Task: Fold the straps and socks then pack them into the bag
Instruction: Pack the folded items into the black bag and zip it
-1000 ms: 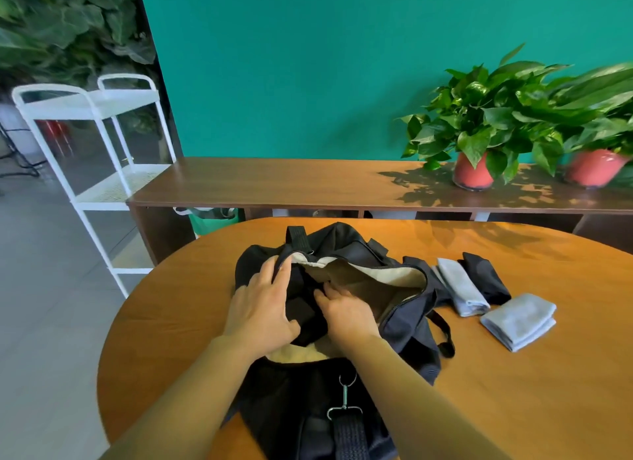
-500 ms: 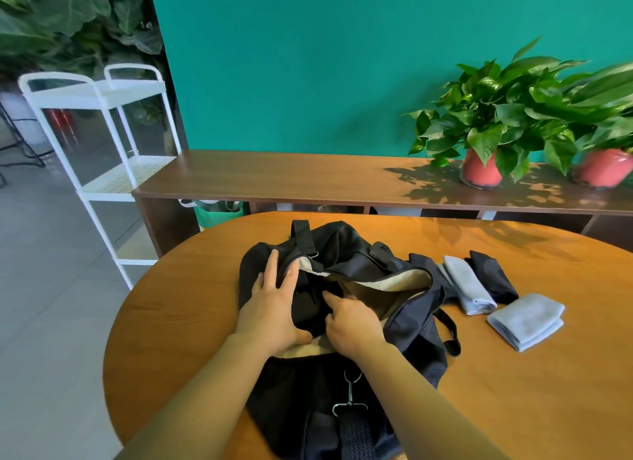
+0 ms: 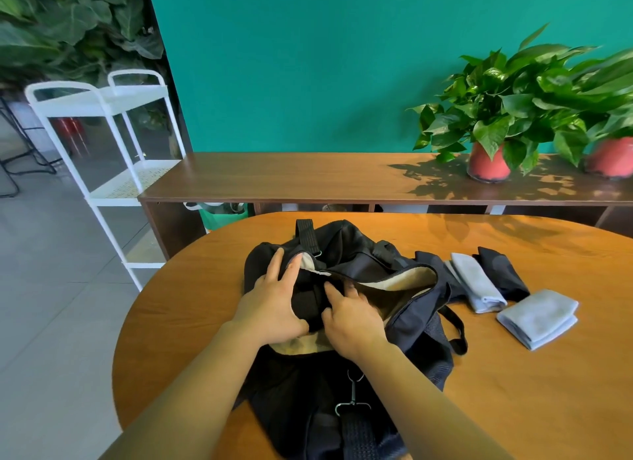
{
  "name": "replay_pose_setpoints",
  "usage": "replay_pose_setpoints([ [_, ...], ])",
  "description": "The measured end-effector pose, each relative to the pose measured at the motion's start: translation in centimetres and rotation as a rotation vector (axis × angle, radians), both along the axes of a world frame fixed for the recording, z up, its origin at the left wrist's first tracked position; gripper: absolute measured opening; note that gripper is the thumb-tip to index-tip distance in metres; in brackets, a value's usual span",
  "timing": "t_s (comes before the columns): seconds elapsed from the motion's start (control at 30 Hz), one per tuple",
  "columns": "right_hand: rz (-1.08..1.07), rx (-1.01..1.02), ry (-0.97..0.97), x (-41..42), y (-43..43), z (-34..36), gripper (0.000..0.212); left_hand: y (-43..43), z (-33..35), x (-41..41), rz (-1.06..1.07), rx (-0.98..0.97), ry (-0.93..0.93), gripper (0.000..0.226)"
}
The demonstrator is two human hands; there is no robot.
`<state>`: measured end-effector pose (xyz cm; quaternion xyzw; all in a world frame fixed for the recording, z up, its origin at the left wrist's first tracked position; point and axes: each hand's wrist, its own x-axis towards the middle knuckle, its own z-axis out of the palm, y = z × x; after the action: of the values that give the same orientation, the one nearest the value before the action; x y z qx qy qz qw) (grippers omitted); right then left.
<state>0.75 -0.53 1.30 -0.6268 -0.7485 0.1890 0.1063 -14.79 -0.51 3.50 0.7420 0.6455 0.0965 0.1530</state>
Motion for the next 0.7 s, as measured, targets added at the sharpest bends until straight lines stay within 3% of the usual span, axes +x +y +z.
replay_pose_setpoints([
  [0.13,0.139,-0.058,-0.105,-1.6,-0.4,-0.8,0.068,0.0,0.3,-0.3,0.01,0.002,0.024,0.113],
  [0.27,0.168,-0.101,-0.262,-2.6,0.6,-2.0,0.069,-0.1,0.2,-0.6,0.043,-0.029,0.031,0.117],
  [0.7,0.199,-0.094,-0.307,-2.5,1.2,-0.6,0.065,-0.6,1.8,0.1,0.013,-0.044,0.189,0.108],
])
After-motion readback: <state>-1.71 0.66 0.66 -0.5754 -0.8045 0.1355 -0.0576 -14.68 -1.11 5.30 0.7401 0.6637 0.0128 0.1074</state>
